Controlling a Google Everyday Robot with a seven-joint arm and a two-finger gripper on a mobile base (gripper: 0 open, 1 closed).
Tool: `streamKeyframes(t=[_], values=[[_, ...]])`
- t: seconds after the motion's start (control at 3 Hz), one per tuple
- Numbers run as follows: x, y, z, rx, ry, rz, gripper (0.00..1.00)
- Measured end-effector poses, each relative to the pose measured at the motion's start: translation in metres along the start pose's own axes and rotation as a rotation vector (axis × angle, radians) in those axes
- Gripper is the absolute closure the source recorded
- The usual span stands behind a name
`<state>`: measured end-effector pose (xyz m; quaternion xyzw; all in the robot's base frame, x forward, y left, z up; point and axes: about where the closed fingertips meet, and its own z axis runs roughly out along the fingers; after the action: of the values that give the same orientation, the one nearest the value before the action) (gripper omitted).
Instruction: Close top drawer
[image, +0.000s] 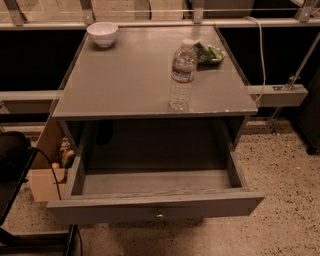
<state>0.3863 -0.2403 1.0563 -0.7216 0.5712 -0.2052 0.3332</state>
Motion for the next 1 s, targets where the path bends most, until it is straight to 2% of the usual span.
streamKeyframes(t=[0.33,0.67,1.0], values=[[0.0,0.0,0.0,0.0,0.0,0.0,0.0],[0.0,0.0,0.0,0.0,0.0,0.0,0.07],[0.0,0.0,0.0,0.0,0.0,0.0,0.29]])
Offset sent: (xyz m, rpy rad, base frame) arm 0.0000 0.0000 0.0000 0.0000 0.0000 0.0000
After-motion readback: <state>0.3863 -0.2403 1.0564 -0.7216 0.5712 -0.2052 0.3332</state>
